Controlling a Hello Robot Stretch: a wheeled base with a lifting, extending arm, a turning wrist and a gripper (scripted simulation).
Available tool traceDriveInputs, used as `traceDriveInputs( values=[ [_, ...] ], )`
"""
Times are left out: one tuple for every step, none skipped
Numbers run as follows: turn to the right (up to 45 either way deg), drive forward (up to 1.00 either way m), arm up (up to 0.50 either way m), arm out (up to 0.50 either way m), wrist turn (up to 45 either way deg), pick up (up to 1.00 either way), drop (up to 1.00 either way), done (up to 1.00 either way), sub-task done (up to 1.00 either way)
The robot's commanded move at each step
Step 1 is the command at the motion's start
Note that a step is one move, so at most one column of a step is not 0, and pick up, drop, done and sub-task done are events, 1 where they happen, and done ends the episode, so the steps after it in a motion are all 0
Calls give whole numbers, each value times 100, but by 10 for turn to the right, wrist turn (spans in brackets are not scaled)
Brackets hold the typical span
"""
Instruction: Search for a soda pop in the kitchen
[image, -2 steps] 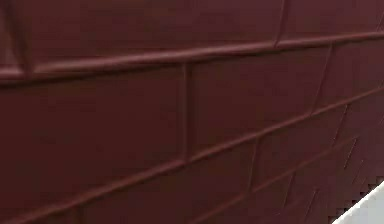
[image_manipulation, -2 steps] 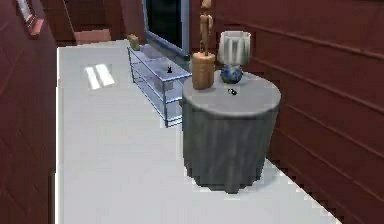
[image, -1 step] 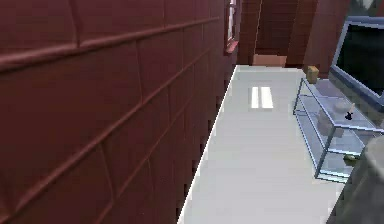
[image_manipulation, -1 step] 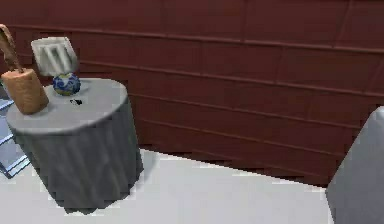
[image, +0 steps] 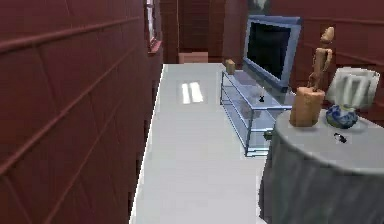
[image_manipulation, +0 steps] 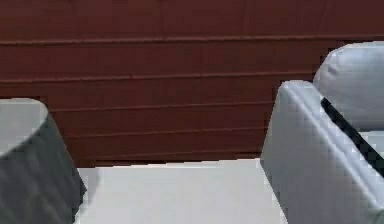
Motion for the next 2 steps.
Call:
traceDriveInputs(
  values=[
    [0, 100, 0, 0, 0, 0, 0, 0, 0],
    [0, 100, 0, 0, 0, 0, 0, 0, 0]
  ],
)
